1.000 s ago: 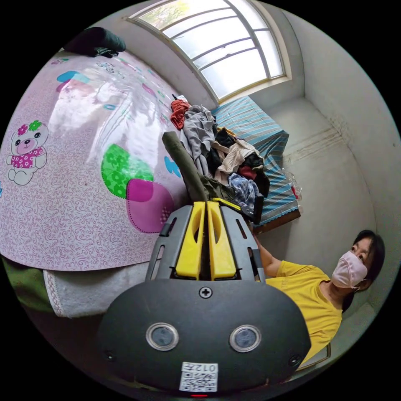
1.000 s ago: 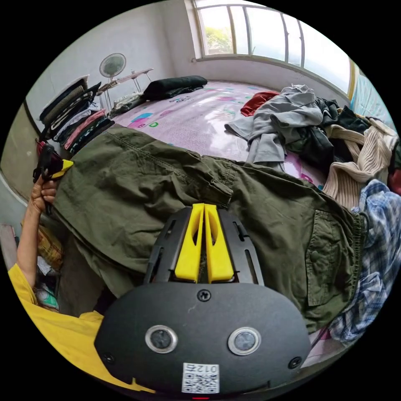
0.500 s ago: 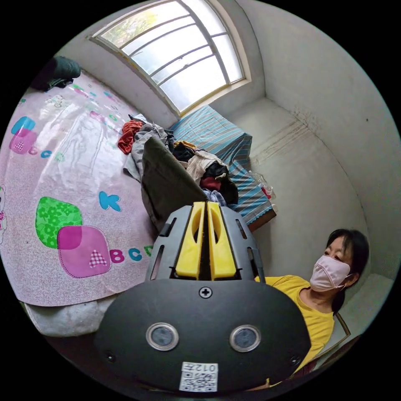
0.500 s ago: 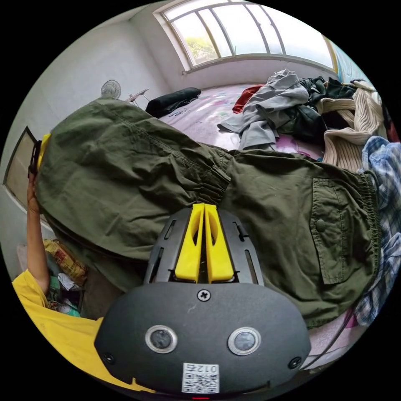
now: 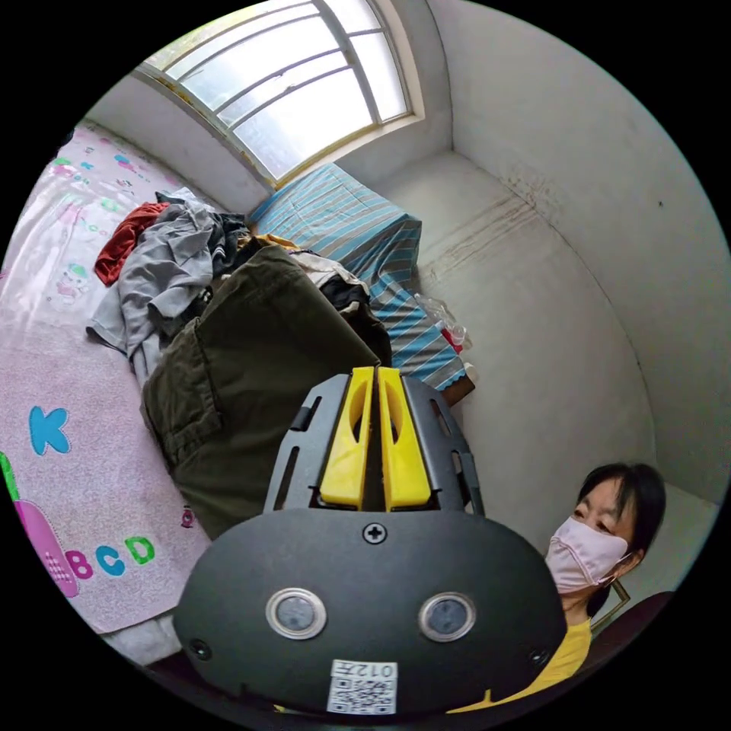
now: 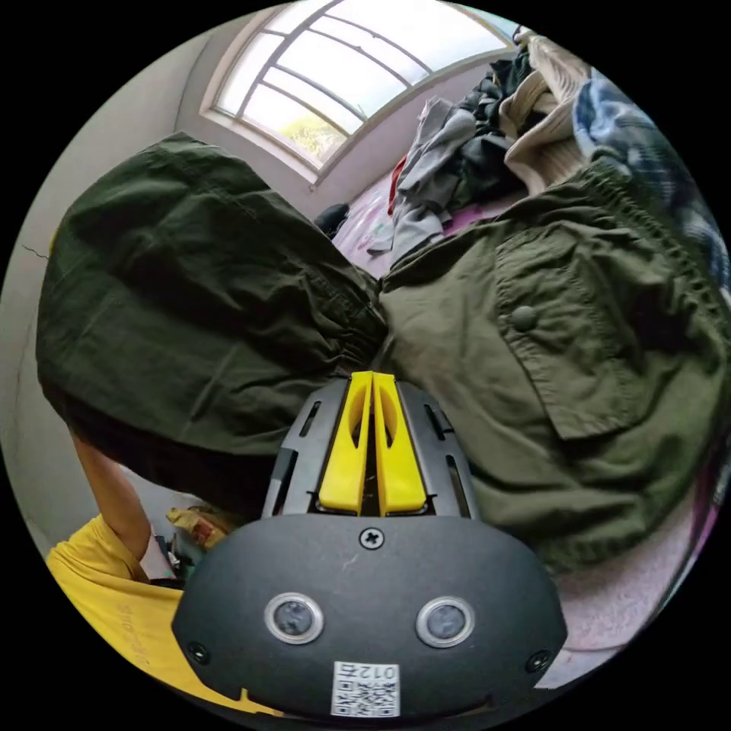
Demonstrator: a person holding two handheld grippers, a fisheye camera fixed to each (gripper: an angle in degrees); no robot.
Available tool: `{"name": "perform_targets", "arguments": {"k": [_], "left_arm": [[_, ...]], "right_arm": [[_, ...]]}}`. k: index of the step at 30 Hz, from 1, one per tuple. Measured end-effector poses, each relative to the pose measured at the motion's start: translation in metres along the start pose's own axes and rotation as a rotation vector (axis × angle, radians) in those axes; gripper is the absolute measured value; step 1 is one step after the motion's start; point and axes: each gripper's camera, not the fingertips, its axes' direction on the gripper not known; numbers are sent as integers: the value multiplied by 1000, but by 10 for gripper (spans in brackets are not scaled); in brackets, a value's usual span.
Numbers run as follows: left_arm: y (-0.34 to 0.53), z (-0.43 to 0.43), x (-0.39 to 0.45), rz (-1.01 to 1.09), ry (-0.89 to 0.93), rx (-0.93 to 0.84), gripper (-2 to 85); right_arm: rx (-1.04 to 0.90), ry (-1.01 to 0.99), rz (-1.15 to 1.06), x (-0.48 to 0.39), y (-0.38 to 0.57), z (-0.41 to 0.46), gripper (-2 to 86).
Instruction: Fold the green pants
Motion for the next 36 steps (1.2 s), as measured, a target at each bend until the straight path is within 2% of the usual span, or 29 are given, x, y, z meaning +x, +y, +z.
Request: {"name": "perform_targets", "arguments": {"k": [6, 11, 14, 15, 17, 19, 21, 22, 24, 28, 32, 36], "left_arm": [[-13, 146, -9, -37, 11, -80, 6], [-2, 276, -36, -1, -111, -194, 15], [6, 330, -64, -57, -3, -256, 35], [4, 329, -63, -40, 47, -217, 44], [-4, 310, -48, 66, -2, -171, 61], [-9, 268, -30, 188, -193, -190, 89], [0, 230, -31, 219, -359, -198, 105], [10, 205, -42, 181, -466, -198, 113], [29, 176, -72, 55, -541, -221, 123], [85, 159, -132, -224, -442, -314, 145], [116, 180, -143, -283, -386, -366, 150], [129, 188, -134, -253, -387, -323, 138]], "right_arm": [[235, 30, 32, 34, 51, -112, 6], [332, 97, 98, 69, 95, -183, 7], [345, 122, 153, 85, 117, -205, 6], [340, 125, 162, 87, 121, -207, 6], [369, 124, 149, 88, 138, -219, 6], [398, 146, 113, 80, 147, -226, 6], [432, 168, 62, 65, 153, -230, 6], [438, 164, 9, 53, 154, -228, 6], [416, 165, -74, 33, 148, -220, 5], [296, 177, -263, -23, 125, -174, 4], [75, 308, -377, -71, 95, -107, 3], [-104, 531, -362, -76, 84, -50, 1]]}}
